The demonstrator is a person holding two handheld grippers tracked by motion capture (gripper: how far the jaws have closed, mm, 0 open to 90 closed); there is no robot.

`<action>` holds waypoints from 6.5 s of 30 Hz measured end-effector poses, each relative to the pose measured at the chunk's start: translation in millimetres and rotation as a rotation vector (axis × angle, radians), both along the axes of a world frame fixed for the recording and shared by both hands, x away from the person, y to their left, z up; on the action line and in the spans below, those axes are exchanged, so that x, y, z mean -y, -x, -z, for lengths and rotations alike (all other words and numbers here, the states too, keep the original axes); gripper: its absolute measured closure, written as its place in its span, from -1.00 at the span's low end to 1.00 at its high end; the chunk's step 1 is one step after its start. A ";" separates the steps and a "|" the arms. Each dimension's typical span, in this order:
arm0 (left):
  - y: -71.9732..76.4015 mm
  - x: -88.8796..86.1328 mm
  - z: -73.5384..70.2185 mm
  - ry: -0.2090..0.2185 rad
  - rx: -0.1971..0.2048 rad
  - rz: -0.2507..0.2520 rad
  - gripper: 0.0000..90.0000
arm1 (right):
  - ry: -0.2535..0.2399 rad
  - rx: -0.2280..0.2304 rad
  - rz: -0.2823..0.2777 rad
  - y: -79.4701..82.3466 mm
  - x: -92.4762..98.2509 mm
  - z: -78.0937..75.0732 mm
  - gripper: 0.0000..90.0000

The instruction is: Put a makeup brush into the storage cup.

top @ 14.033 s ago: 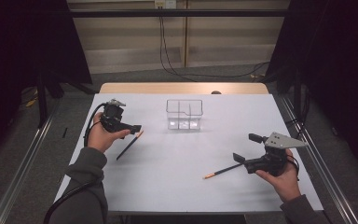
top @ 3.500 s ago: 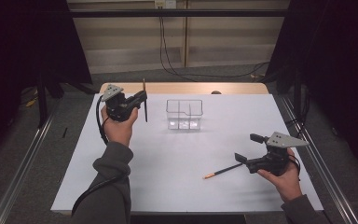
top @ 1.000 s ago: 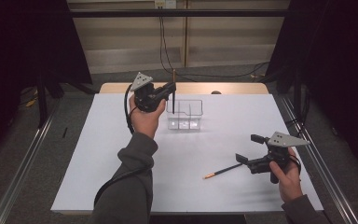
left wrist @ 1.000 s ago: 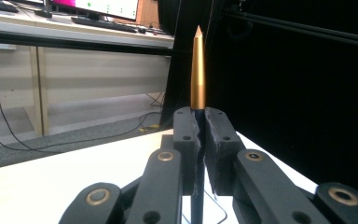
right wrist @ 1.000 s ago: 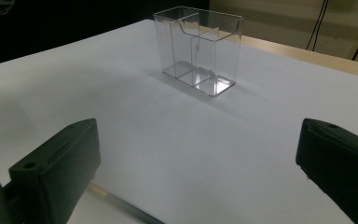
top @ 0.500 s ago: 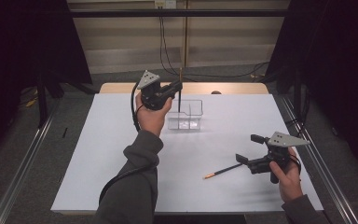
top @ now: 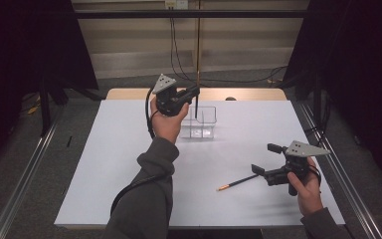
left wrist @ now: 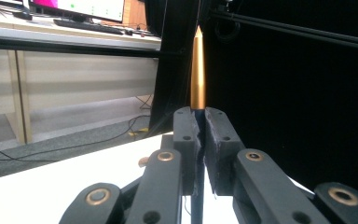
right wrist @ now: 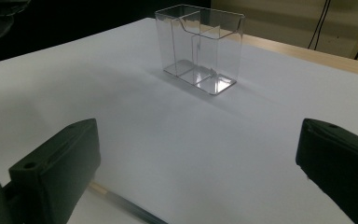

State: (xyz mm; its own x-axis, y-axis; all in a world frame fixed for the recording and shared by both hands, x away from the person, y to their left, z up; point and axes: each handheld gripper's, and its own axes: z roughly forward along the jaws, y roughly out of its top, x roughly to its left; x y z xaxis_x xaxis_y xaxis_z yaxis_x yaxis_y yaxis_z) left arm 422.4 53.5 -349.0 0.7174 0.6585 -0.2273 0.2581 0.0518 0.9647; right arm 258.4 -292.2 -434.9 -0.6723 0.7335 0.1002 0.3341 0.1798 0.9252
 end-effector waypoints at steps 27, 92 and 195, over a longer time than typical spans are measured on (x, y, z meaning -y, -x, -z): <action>-13.5 18.4 7.0 -0.012 0.006 0.023 0.86 | 0.011 -0.002 0.002 -0.5 1.0 1.5 -1.00; -26.3 42.7 34.6 -0.045 -0.002 -0.005 0.86 | 0.005 0.005 -0.006 0.5 4.4 0.3 -1.00; -14.2 38.2 79.5 -0.090 -0.057 -0.042 0.86 | 0.009 0.008 -0.021 0.4 1.3 0.2 -1.00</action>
